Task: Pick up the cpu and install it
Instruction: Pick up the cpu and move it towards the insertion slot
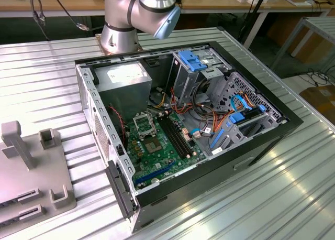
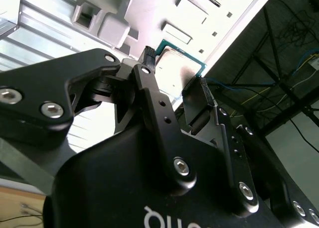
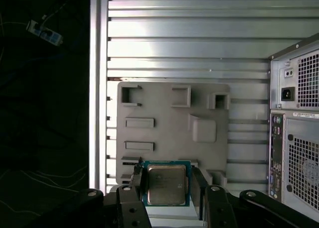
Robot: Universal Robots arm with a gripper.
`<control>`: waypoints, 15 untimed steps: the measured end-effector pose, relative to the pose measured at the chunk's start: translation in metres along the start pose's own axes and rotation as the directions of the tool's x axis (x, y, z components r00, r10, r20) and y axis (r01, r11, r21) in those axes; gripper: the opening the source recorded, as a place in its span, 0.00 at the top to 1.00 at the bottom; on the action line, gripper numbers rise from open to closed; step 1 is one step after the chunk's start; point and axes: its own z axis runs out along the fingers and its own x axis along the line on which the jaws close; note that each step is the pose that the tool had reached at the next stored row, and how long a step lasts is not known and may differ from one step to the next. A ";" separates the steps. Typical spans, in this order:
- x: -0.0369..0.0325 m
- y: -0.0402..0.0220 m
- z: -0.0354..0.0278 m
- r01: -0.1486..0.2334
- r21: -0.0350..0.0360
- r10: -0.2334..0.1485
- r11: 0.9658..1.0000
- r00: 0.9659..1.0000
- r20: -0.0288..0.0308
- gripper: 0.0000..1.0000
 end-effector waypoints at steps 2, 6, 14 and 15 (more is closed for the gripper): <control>-0.0012 0.0000 -0.0001 0.000 0.000 0.000 1.000 1.000 0.000 0.53; -0.0041 -0.0001 -0.0003 0.000 0.000 0.000 1.000 1.000 0.000 0.53; -0.0095 -0.0002 -0.0007 0.000 0.000 0.000 1.000 1.000 0.000 0.53; -0.0100 -0.0002 -0.0007 0.000 0.000 0.000 1.000 1.000 0.000 0.53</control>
